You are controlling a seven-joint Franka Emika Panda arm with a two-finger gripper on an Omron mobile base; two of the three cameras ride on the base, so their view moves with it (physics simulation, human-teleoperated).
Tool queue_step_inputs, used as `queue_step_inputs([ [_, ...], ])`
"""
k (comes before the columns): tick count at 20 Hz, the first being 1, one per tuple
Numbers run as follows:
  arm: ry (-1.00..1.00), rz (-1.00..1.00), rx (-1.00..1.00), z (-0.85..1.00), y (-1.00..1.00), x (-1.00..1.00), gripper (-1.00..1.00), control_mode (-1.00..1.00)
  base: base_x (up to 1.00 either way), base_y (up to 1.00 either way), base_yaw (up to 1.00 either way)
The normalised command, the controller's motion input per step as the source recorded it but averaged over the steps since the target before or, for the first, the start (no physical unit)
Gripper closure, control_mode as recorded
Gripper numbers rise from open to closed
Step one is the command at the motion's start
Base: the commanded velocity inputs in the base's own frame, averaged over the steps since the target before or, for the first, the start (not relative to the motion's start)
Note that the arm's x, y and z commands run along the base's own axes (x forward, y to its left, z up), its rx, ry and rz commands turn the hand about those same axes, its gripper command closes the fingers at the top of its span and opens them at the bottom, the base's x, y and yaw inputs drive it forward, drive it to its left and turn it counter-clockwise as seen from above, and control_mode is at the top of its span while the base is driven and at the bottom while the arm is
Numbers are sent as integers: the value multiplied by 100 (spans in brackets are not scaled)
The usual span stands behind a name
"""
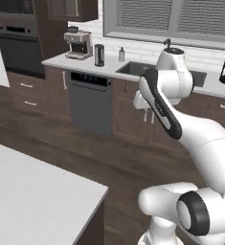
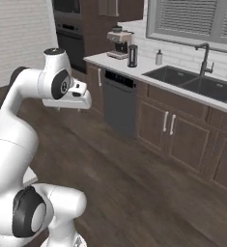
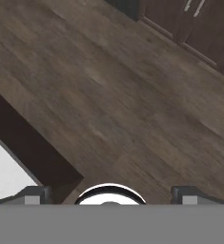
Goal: Navigate to the electric kettle.
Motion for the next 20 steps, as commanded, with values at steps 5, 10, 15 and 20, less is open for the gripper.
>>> queue_step_inputs([
  [5, 0, 0, 0, 0, 0, 0, -100, 100, 100, -22, 13],
  [10, 0, 0, 0, 0, 0, 0, -100, 100, 100, -35, 12],
  [15, 0, 0, 0, 0, 0, 0, -100, 100, 98, -45, 9],
  [20, 0, 0, 0, 0, 0, 0, -100, 100, 29, -92, -11],
])
